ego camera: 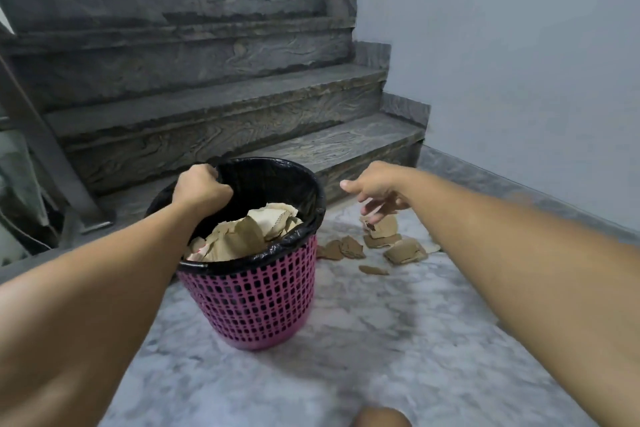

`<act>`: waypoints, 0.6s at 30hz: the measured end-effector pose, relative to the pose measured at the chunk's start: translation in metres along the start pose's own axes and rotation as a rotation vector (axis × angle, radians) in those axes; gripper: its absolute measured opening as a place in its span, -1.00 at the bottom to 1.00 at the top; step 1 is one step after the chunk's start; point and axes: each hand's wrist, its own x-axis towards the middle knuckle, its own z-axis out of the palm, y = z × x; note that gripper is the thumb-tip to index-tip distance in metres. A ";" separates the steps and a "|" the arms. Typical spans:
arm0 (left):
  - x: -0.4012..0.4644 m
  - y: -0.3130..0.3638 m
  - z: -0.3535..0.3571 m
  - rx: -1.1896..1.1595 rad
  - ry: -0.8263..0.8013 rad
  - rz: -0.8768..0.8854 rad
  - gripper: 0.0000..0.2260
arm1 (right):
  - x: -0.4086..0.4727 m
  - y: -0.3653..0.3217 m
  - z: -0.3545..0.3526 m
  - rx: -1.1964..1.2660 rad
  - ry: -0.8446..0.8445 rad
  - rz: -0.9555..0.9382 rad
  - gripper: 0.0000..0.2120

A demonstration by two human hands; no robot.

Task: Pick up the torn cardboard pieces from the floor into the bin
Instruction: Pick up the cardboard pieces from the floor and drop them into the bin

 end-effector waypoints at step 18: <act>-0.037 0.183 0.147 -0.065 -0.573 0.262 -0.80 | 0.047 0.131 -0.145 -0.052 0.063 0.209 -0.55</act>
